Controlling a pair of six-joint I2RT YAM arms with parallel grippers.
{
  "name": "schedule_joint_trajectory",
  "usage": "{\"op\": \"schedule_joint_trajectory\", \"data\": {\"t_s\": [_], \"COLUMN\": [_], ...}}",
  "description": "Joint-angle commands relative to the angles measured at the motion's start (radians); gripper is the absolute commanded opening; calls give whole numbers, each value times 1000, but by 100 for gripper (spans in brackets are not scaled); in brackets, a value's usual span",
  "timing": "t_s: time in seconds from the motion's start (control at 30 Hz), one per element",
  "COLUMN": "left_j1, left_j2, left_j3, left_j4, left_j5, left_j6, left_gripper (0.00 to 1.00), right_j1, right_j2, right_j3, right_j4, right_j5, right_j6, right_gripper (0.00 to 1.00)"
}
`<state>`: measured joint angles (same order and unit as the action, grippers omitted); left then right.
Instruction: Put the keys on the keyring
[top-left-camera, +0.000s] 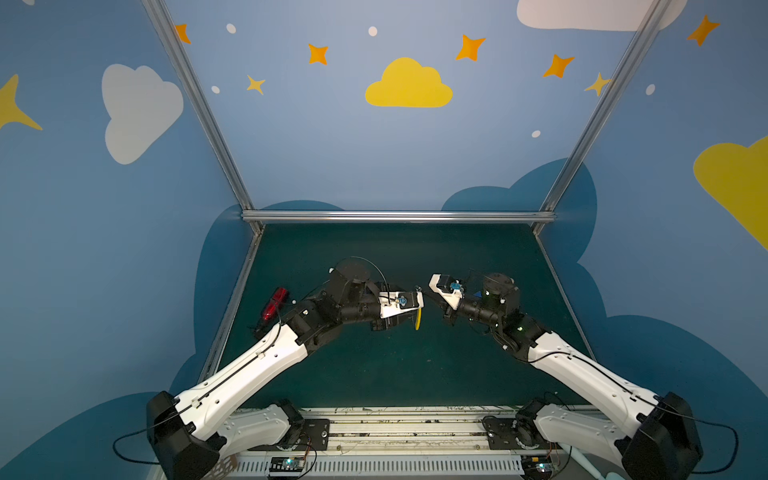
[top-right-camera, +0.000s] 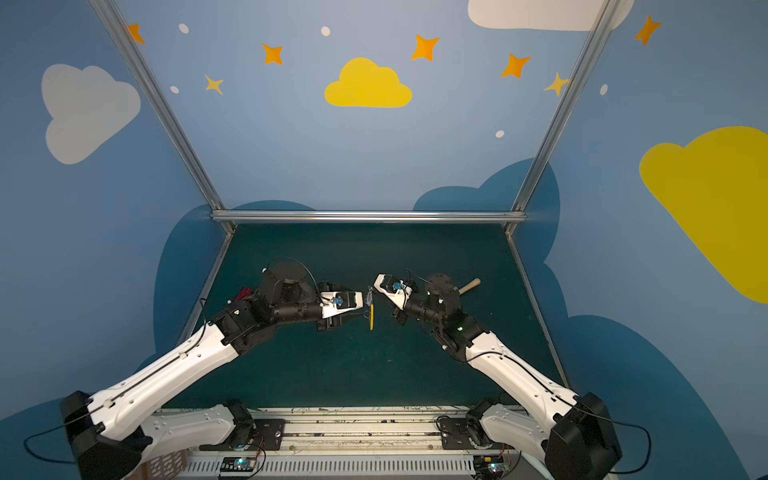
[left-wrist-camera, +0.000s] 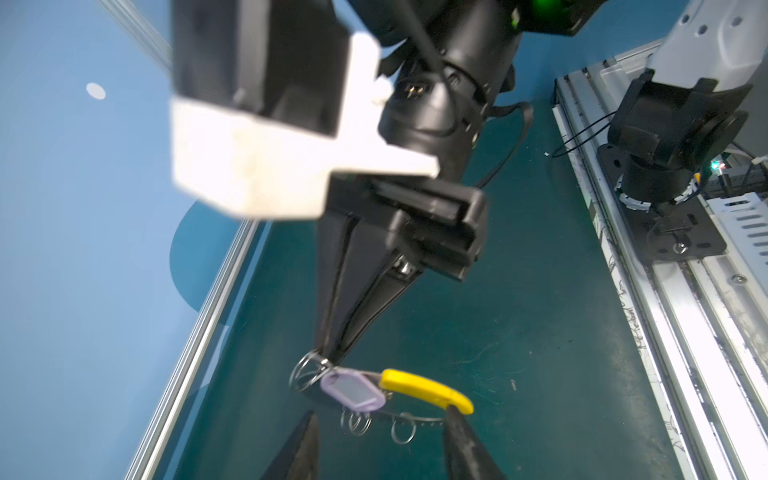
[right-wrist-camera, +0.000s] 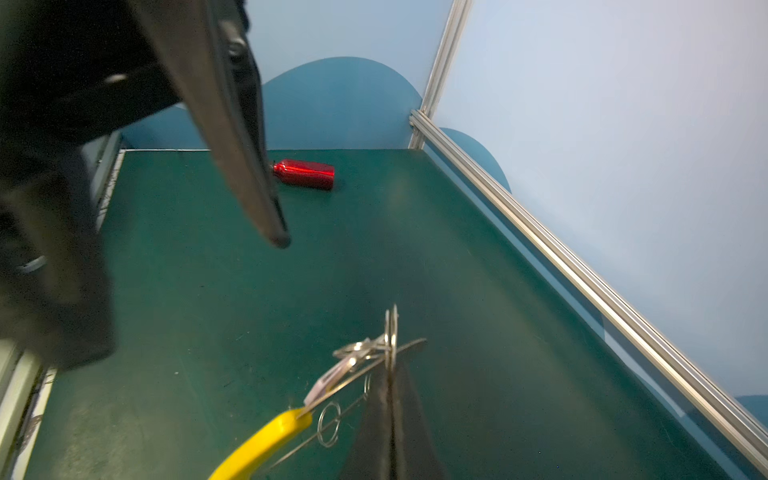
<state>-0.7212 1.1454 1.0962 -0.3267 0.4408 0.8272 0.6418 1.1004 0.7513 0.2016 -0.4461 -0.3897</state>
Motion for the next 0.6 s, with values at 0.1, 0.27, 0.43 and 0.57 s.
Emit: {"op": "schedule_joint_trajectory", "data": {"t_s": [0.1, 0.27, 0.43, 0.57], "left_j1": [86, 103, 103, 103], "left_j2": [81, 137, 175, 202], "left_j3": [124, 219, 252, 273], "left_j4": [-159, -264, -283, -314], "left_j5": [98, 113, 190, 226], "left_j6": [95, 170, 172, 185], "left_gripper": [38, 37, 36, 35], "right_j1": [-43, -57, -62, -64], "right_j2": [-4, -10, -9, -4], "right_j3": [14, 20, 25, 31], "right_j4": [60, 26, 12, 1], "right_j5": [-217, -295, -344, -363], "right_j6": [-3, -15, -22, -29], "right_gripper": [0, 0, 0, 0]}}
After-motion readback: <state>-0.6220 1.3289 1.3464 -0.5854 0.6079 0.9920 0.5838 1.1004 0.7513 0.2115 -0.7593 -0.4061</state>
